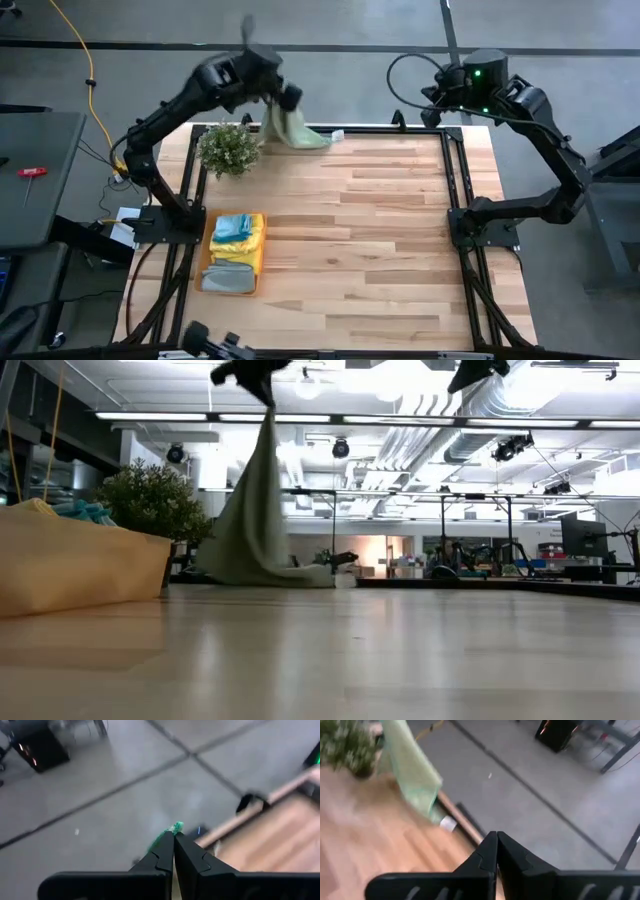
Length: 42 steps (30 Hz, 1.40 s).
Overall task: Fold microfiber towels
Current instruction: Fold the green microfiber towel
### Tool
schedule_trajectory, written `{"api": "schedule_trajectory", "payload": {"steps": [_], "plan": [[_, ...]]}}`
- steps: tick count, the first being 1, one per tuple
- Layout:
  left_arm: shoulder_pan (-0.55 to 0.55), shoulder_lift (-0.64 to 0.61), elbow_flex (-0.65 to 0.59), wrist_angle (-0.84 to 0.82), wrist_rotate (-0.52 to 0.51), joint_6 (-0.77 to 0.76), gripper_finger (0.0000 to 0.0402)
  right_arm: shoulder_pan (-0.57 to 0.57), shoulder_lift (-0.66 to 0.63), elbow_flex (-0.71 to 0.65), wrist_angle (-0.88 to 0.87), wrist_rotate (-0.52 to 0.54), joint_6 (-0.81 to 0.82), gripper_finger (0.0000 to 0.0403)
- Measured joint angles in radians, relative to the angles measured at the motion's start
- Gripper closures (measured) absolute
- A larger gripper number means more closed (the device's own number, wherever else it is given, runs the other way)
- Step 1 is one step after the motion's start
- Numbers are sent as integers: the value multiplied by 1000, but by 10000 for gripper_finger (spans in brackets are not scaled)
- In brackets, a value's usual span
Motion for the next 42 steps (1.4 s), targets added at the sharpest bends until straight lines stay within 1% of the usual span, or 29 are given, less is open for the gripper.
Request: {"api": "schedule_trajectory", "payload": {"steps": [2,4,9,12,16,17,19,22,25,28,30,34,37,39,42], "plan": [[-24,3,-53,-27,14,-29,401,8,2,0,-53,-9,1,403],[-54,6,-102,-22,59,-61,401,16,2,-1,-91,-17,1,403],[-130,16,-186,119,201,-103,401,19,-9,-1,-119,-33,-6,403],[-183,46,-191,209,259,-121,401,15,-19,-1,-119,-35,-9,403],[-251,88,-186,332,369,-153,401,-5,-24,-1,-125,-62,-19,403],[-264,104,-176,342,391,-154,401,-11,-25,-1,-128,-76,-23,403],[-285,140,-137,339,402,-154,401,-23,-25,-1,-141,-103,-27,403],[-296,190,-53,264,410,-121,402,-42,-25,-1,-146,-130,-37,403],[-295,223,16,130,396,-85,402,-59,-25,-2,-152,-154,-38,403],[-290,228,27,26,314,-67,402,-75,-23,-11,-165,-227,-27,403],[-283,228,27,-31,256,-65,402,-79,-24,-56,-160,-282,-4,403],[-263,227,-19,-115,137,-41,402,-78,-36,-229,-124,-348,21,403],[-227,227,-74,-140,80,-41,402,-66,-52,-393,-25,-421,69,403],[-188,228,-115,-140,91,-45,402,-49,-58,-497,56,-465,116,403],[-122,228,-181,-118,143,-53,402,-5,-60,-638,205,-520,185,402]]}}
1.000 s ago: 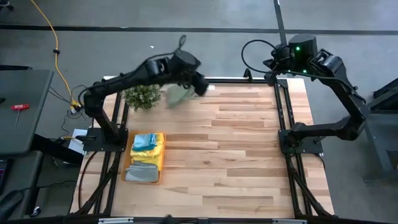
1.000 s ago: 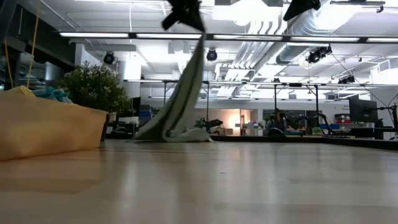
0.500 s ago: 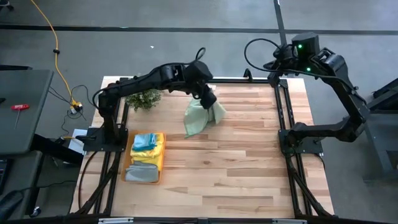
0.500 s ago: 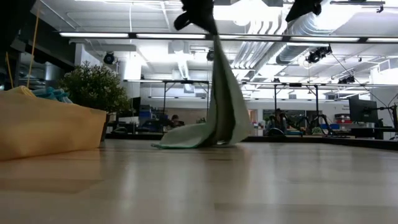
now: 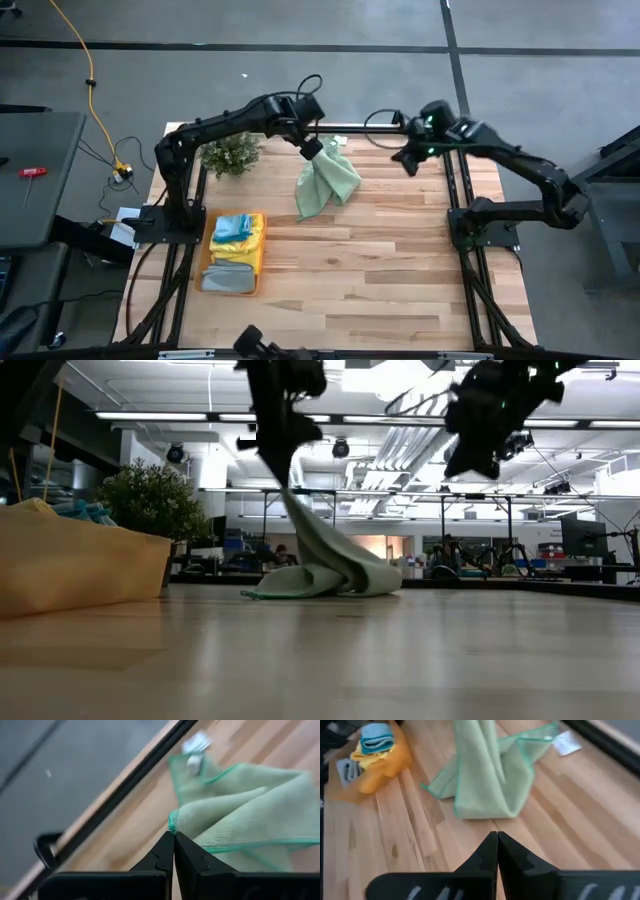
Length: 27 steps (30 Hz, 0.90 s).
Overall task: Fold microfiber towels
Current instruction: Fold the green microfiber towel
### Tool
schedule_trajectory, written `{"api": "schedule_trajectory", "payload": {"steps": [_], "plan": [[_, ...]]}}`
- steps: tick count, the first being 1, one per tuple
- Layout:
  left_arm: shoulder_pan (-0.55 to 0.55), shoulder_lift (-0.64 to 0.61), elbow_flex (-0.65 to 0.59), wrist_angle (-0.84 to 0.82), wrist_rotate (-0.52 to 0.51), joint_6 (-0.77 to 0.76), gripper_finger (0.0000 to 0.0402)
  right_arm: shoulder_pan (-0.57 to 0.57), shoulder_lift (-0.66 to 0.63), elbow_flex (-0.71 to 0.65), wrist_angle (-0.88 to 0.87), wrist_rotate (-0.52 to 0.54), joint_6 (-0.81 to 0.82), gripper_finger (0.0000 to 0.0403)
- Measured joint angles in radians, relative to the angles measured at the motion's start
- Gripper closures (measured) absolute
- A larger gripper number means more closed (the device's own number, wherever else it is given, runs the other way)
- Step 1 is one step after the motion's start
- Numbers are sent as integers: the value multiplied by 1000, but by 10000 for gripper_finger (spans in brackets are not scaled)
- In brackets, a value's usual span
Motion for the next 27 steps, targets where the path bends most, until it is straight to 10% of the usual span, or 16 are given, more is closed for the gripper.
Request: {"api": "schedule_trajectory", "payload": {"steps": [11,27], "plan": [[59,0,-148,10,147,-105,401,319,67,-427,801,172,333,298],[50,0,-148,84,156,-148,401,698,532,-255,865,766,434,215]]}}
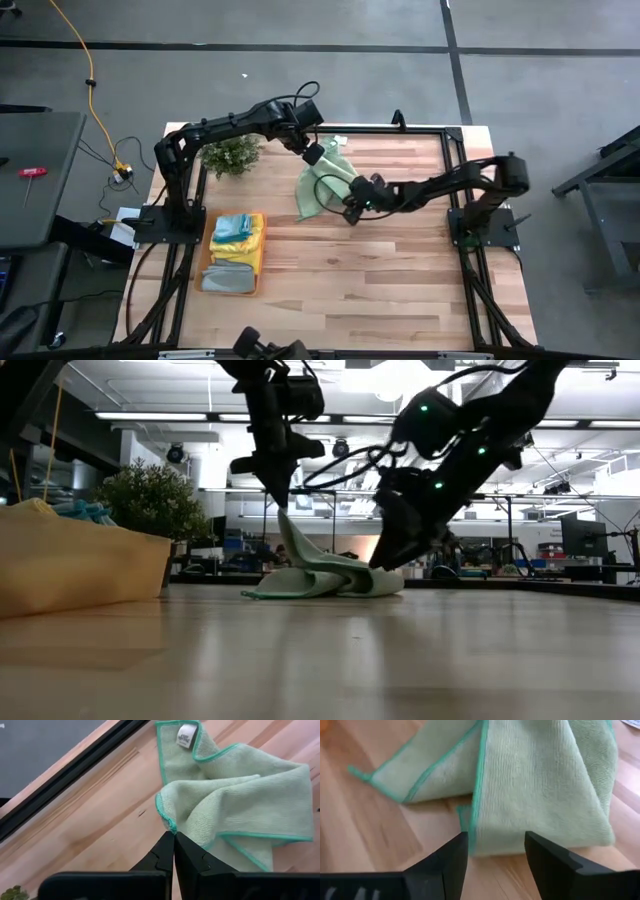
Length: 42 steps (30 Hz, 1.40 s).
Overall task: Fold microfiber towels
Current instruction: Fold the green microfiber towel
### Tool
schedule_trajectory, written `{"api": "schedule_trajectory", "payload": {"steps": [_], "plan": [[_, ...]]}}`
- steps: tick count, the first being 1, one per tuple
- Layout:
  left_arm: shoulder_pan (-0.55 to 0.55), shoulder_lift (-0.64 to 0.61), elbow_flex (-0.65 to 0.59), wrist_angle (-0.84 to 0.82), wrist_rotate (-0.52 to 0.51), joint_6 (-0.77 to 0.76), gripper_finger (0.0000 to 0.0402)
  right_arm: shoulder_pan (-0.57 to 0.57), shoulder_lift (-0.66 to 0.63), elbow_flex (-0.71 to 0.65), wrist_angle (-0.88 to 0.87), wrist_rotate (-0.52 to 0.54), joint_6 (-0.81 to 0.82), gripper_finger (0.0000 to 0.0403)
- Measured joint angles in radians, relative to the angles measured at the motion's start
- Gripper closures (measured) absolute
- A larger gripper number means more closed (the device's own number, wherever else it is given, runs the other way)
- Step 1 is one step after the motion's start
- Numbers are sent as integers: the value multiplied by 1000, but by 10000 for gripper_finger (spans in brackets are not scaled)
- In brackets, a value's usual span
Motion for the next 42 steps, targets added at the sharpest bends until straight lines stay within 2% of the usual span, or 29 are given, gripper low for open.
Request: {"api": "schedule_trajectory", "payload": {"steps": [4,8,14,17,21,26,29,32,35,38,42], "plan": [[0,0,0,19,1,26,401,45,86,71,4,99,99,215],[5,0,0,26,15,59,401,78,166,155,-25,115,152,215],[29,-3,0,25,16,107,401,94,233,268,-325,310,300,220],[43,-11,0,25,19,126,401,81,231,299,-472,354,307,227],[61,-18,0,25,30,140,401,52,201,311,-676,362,230,240],[61,-20,0,24,50,169,401,14,126,293,-841,345,-32,250],[61,-20,0,24,79,179,401,-18,59,275,-867,298,-199,251],[57,-20,0,24,97,179,401,-59,-21,239,-867,160,-346,251],[51,-20,0,24,98,179,401,-107,-115,175,-852,7,-422,251],[49,-19,0,24,98,179,401,-159,-224,75,-769,-132,-383,251],[42,-19,0,25,98,177,401,-194,-354,-91,-509,-240,-129,252]]}}
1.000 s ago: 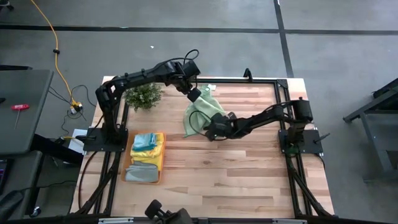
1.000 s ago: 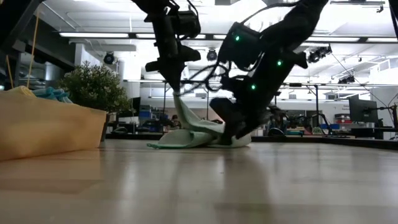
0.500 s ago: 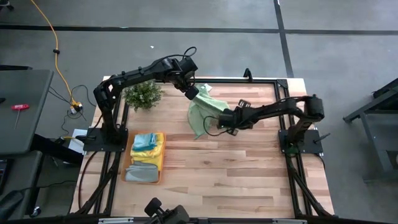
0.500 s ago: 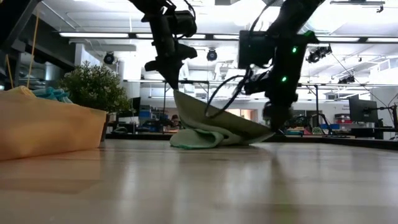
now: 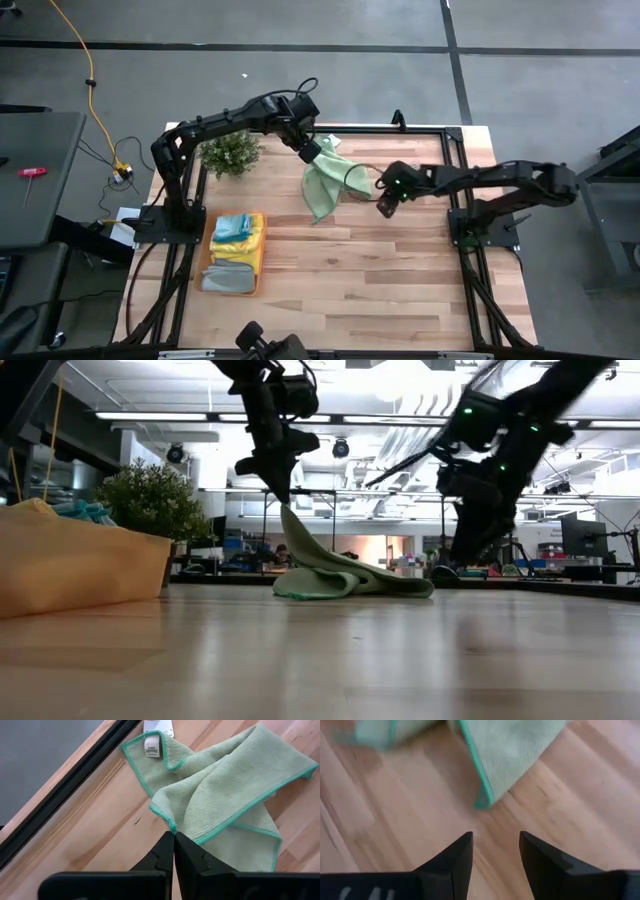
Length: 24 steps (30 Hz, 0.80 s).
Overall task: Fold microfiber towels
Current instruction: Fold the green microfiber towel
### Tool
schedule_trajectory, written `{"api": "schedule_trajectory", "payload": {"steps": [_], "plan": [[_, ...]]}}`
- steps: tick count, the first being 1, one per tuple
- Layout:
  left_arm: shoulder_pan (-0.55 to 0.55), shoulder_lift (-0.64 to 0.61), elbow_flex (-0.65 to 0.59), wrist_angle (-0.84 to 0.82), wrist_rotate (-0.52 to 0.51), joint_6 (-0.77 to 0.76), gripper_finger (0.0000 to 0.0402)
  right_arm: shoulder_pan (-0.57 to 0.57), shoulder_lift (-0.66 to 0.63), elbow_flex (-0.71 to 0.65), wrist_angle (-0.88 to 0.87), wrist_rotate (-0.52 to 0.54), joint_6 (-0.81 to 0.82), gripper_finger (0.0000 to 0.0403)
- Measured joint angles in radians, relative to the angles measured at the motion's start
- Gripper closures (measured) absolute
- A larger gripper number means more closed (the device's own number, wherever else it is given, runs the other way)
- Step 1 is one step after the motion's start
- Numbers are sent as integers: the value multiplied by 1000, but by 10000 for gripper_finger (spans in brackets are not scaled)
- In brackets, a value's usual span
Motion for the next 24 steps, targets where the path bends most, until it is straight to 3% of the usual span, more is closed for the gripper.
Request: {"api": "schedule_trajectory", "payload": {"steps": [4,9,24], "plan": [[-5,0,0,0,-1,-21,401,33,-40,-156,288,29,305,252],[-5,0,0,1,-1,-25,401,102,17,-256,573,207,592,252],[-3,1,0,1,-5,-33,401,172,295,-154,613,287,601,252]]}}
